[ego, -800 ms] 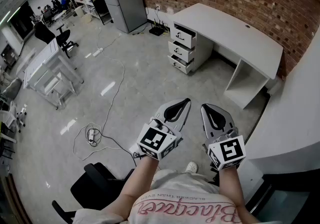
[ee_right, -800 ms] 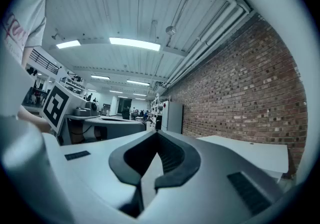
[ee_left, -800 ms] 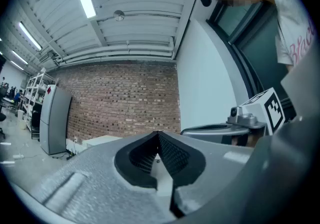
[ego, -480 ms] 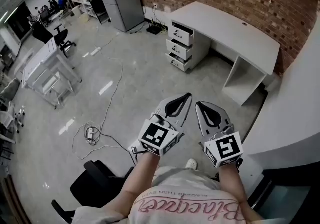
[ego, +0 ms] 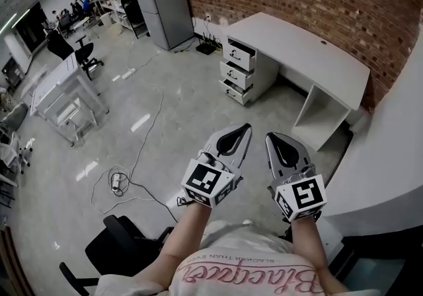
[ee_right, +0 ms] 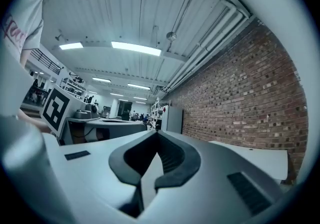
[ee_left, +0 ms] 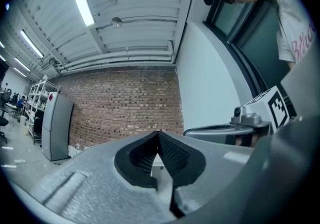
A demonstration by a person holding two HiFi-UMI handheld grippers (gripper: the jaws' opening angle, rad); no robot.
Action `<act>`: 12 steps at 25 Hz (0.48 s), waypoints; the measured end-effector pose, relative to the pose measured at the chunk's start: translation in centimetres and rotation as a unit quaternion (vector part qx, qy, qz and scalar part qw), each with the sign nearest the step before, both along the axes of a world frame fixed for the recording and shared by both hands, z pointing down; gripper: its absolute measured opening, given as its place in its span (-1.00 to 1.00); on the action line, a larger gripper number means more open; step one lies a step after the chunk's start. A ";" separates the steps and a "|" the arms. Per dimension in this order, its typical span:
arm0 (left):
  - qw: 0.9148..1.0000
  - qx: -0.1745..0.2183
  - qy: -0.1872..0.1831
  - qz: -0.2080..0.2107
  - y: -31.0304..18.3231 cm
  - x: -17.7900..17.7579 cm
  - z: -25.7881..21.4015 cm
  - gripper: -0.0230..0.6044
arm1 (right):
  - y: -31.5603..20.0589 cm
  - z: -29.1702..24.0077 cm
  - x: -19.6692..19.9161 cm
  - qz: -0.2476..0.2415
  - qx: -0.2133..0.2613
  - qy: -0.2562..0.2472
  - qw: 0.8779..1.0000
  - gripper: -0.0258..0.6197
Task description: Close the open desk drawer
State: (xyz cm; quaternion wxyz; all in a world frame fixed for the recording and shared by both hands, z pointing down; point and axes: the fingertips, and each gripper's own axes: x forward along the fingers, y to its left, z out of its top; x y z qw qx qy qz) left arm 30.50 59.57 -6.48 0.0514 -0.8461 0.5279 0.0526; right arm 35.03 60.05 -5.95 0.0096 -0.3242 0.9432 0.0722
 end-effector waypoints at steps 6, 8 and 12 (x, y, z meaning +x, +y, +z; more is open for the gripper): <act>1.000 -0.011 0.005 -0.028 -1.2 0.8 1.3 -0.91 | -1.2 0.8 1.2 -0.013 -0.002 0.006 1.000 -0.89; 0.999 -0.015 0.008 -0.031 -1.5 1.0 1.6 -0.91 | -1.4 1.0 1.4 -0.015 -0.001 0.009 1.000 -0.89; 0.999 -0.015 0.002 -0.033 -2.2 1.4 1.7 -0.91 | -2.6 1.0 2.1 -0.014 -0.007 -0.004 1.000 -0.89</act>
